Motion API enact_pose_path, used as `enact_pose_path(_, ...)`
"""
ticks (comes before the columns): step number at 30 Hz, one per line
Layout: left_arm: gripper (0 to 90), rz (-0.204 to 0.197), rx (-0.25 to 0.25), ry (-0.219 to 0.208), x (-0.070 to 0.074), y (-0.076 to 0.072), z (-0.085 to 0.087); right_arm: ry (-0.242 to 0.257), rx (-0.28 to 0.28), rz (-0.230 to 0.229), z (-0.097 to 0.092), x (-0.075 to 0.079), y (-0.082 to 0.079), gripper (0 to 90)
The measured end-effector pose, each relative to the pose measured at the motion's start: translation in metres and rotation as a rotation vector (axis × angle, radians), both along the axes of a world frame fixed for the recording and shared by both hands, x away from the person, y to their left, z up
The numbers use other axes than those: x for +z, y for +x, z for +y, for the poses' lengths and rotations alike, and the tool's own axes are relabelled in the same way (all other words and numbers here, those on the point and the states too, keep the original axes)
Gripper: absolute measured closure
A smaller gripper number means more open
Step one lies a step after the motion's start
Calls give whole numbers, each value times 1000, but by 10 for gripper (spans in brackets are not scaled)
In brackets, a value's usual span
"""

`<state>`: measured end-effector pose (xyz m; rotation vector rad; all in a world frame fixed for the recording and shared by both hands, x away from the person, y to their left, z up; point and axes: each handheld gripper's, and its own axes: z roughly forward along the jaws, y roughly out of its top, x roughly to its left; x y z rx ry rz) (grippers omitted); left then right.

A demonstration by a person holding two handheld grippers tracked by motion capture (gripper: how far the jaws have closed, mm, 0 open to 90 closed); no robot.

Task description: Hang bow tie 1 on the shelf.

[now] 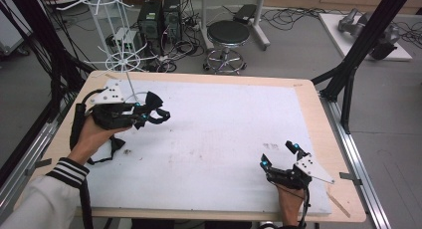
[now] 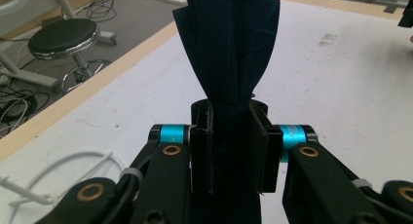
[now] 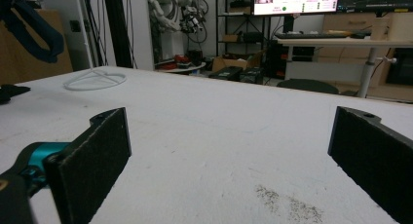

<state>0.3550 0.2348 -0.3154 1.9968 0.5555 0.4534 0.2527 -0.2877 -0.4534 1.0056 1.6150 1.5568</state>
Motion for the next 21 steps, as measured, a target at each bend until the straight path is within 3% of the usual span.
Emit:
enact_pose_path(7, 737, -15, 35, -39, 8, -2, 8, -3, -2, 1, 0, 0, 0, 11)
enact_pose_path(21, 737, -59, 76, -53, 31, -4, 19, 0, 0, -1, 0, 0, 0, 11)
